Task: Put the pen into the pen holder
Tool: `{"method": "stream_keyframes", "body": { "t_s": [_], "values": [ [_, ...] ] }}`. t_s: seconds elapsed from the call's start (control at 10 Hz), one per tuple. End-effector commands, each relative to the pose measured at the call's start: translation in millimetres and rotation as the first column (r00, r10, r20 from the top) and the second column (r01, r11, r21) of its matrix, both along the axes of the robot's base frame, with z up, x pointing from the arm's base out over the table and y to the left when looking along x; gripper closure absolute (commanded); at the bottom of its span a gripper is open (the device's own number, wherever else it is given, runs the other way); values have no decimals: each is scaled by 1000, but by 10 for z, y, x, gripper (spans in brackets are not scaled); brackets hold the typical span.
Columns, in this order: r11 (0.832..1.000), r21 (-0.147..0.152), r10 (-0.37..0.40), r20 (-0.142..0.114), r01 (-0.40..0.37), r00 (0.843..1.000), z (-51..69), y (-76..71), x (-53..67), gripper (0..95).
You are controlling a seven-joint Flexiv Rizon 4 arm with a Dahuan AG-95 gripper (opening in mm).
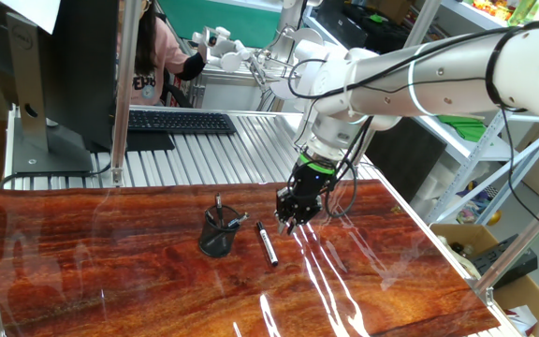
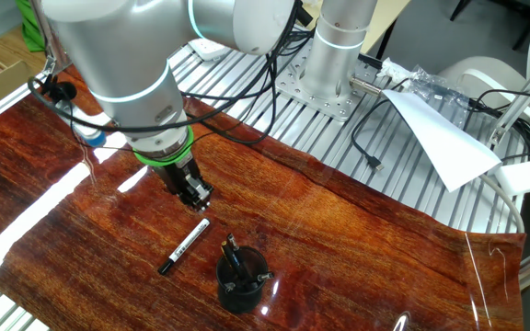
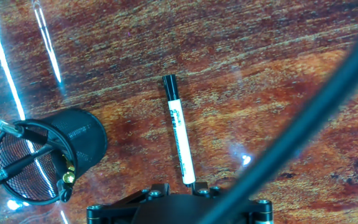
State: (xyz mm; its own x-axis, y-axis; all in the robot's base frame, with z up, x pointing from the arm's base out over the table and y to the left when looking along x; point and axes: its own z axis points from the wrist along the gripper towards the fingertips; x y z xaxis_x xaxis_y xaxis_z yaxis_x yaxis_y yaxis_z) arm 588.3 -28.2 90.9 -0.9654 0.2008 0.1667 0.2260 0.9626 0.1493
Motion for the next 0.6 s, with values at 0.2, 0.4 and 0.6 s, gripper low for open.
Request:
{"method": "stream_keyframes", "body": {
  "t_s": [0.2, 0.4, 0.6],
  "values": [
    [1000, 2, 0, 2, 0, 1000, -12, -2, -1, 760],
    [1000, 3, -1, 2, 1, 1000, -33, -1, -1, 760],
    [1000, 6, -2, 4, 2, 1000, -95, 1, 2, 760]
  ]
}}
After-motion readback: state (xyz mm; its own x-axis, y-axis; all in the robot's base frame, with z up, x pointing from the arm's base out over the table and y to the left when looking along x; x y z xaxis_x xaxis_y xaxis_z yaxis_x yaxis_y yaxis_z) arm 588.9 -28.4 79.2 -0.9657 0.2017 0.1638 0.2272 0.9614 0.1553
